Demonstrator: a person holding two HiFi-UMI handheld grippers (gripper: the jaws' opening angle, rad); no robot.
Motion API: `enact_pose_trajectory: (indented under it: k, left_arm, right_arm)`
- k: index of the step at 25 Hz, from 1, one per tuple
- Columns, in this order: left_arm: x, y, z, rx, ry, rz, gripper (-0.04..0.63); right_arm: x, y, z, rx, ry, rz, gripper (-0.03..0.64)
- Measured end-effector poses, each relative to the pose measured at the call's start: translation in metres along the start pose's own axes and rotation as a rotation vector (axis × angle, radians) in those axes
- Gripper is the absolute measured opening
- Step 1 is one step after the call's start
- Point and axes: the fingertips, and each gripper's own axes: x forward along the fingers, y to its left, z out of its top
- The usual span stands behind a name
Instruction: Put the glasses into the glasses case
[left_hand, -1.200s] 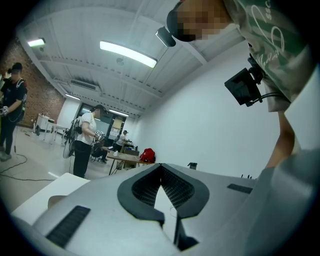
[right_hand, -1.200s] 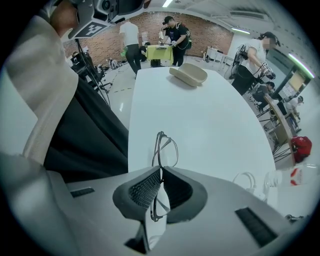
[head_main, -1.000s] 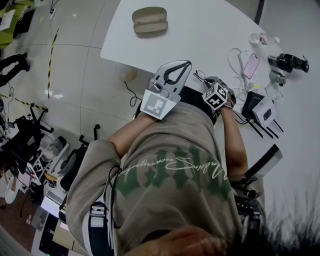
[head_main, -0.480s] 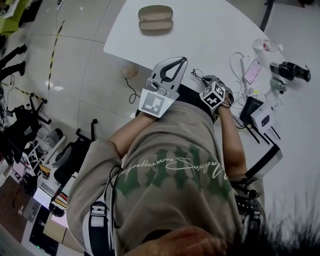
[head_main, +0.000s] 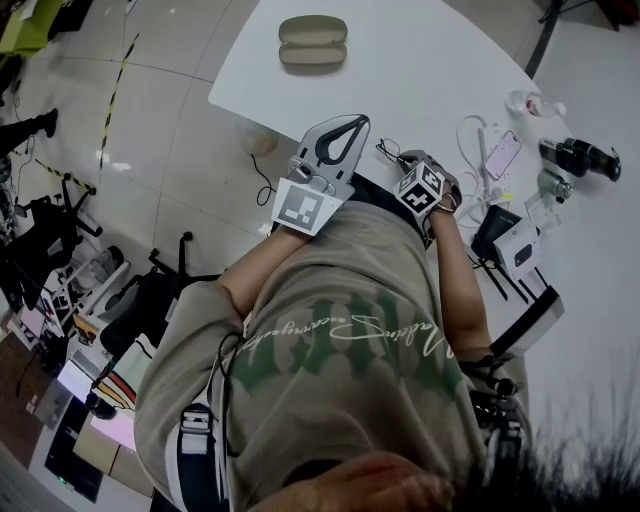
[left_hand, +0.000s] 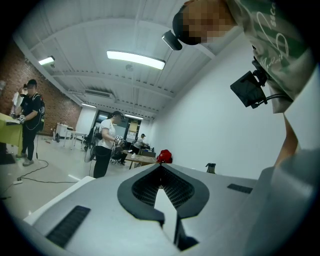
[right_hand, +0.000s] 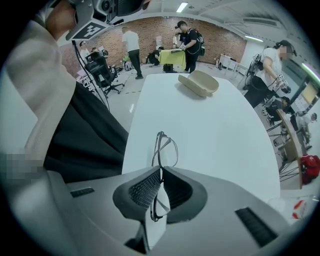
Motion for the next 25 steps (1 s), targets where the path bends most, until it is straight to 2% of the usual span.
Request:
enact_pose_trajectory:
  k: [4, 12, 15, 18, 21, 25]
  left_arm:
    - [0.007, -0.002, -0.007, 0.031, 0.028, 0.001, 0.006]
    - [0.011, 0.008, -0.02, 0.059, 0.055, 0.064, 0.006]
    - [0.012, 0.026, -0.016, 0.025, 0.046, 0.071, 0.006]
    - [0.018, 0.05, -0.003, 0.041, 0.044, 0.094, 0.006]
    - [0.021, 0.051, -0.002, 0.067, 0.033, 0.038, 0.006]
    - [0.03, 0.051, -0.002, 0.048, 0.041, -0.02, 0.006]
  right_arm:
    - [0.0, -0.005, 0.002, -0.005, -0.017, 0.014, 0.031]
    - [0.005, -0.012, 0.005, -0.015, -0.031, 0.037, 0.031]
    - [0.004, -0.011, 0.01, 0.015, -0.036, 0.034, 0.031]
    - [0.004, -0.012, 0.018, 0.032, -0.028, 0.024, 0.031]
    - [0.003, -0.012, 0.025, 0.038, -0.024, 0.01, 0.031]
    - [0.006, -0.013, 0.028, 0.03, -0.009, 0.01, 0.031]
